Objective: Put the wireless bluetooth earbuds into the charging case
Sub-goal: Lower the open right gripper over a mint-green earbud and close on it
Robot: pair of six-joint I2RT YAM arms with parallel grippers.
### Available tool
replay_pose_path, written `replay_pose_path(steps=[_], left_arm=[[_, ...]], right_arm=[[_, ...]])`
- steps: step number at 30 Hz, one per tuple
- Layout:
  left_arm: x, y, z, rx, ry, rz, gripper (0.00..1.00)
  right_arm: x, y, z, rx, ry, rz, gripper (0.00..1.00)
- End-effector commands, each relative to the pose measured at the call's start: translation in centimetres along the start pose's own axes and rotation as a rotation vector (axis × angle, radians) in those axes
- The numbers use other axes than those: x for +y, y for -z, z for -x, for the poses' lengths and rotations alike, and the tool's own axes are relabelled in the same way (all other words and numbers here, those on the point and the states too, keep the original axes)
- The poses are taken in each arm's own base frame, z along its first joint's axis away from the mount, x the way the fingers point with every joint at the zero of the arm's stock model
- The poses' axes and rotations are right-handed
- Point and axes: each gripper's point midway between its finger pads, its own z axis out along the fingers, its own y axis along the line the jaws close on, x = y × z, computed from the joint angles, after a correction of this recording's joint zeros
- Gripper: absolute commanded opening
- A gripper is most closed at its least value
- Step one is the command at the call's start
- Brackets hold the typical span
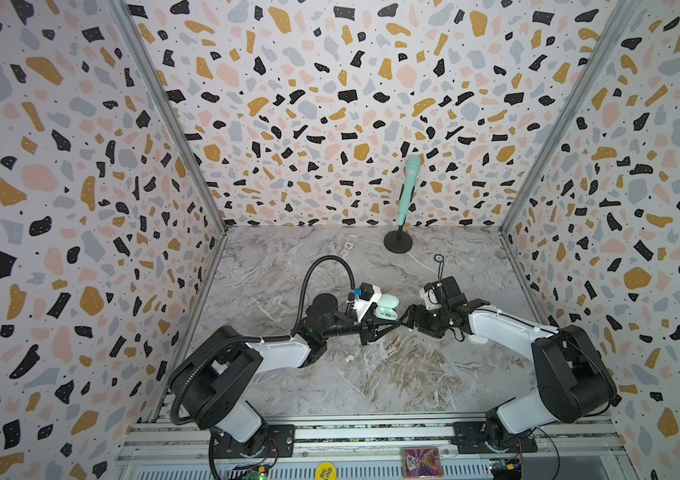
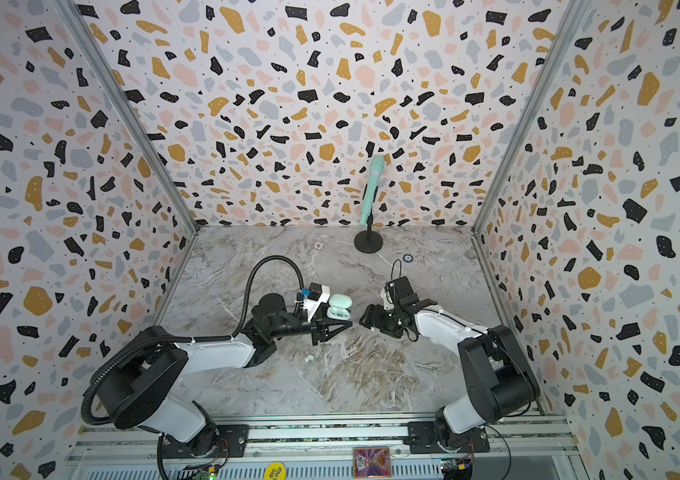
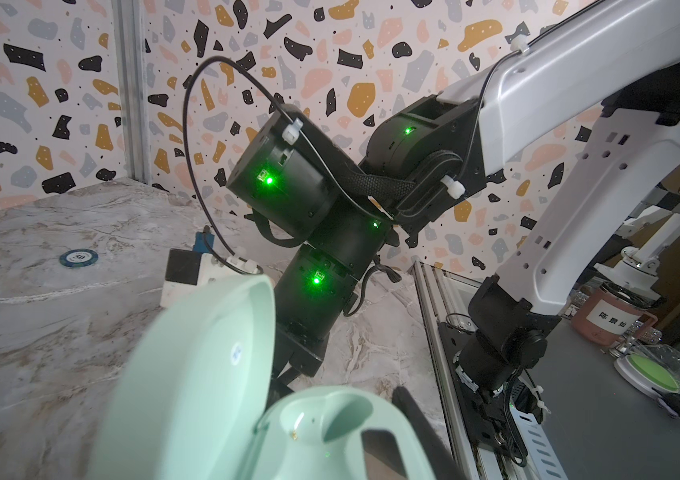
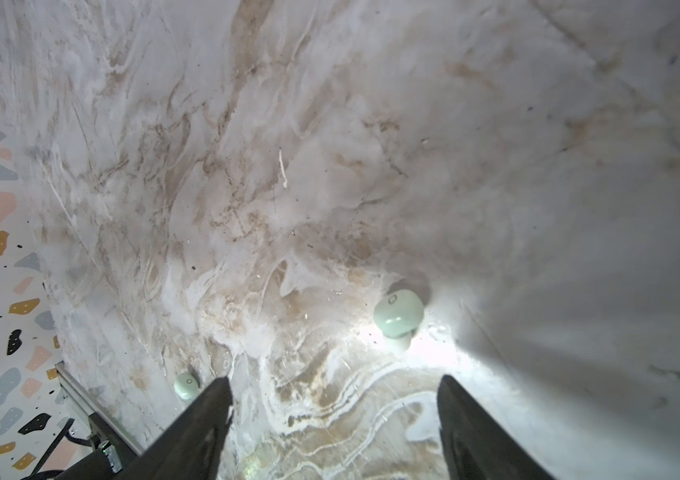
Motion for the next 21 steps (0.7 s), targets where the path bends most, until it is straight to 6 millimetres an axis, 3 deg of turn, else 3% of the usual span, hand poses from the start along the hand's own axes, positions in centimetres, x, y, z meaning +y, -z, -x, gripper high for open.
replay_pose_path(steps=[1,7,21], left_arm=[[-0.7,0.4,1.9,-0.056,-0.055,-0.020,0.32],[-0.9,0.4,2.0,-0.060,-0.058,-0.023,0.32],[-0.7,0.8,1.8,-0.062,-0.055,-0.015,0.32]], right_arm=[[-0.6,0.0,0.5,-0.011,-0.023,-0.053,0.73],[-1.3,-1.0,0.9,-0.013,-0.053,-0.092,0.63],[-1.7,-2.4,1.2,0.056,-0.013,-0.182,0.55]])
